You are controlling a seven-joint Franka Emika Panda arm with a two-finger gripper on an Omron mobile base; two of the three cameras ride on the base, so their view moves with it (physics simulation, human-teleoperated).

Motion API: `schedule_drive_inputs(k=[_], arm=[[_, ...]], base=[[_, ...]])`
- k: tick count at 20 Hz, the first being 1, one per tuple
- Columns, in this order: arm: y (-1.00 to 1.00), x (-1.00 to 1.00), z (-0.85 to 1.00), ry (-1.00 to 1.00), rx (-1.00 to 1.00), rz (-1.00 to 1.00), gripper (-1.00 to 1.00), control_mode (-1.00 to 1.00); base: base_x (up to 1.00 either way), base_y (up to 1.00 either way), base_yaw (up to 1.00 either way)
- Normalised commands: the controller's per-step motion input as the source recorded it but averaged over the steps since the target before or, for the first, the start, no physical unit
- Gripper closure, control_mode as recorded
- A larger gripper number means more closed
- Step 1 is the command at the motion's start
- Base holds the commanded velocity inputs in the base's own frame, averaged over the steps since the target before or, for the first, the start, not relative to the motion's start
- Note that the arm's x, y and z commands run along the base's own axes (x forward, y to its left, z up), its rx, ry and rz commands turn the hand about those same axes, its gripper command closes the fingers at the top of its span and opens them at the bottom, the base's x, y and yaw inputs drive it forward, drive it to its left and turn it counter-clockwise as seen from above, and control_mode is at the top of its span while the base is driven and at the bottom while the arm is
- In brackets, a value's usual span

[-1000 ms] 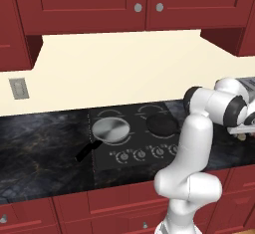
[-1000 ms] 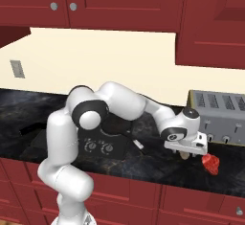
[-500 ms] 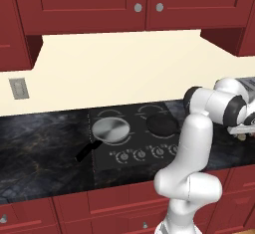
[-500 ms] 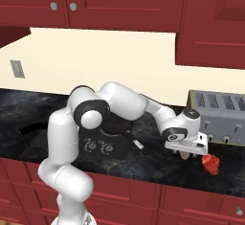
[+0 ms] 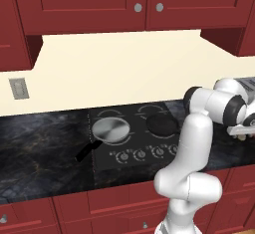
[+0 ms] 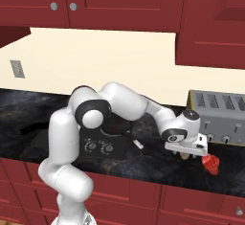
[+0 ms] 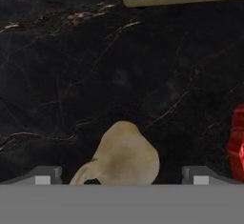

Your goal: Place both pans onto different burners. Then place the garlic and the steak on different pans.

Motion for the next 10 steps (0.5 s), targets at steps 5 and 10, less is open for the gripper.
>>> schedule_drive_inputs(k=[5,10], arm=[[0.0,0.0,-0.09,0.0,0.0,0.0,-1.0,-1.0],[0.0,0.0,-0.08,0.0,0.0,0.0,-1.0,-1.0]], base=[[0.0,0.0,0.0],[0.0,0.0,0.0]])
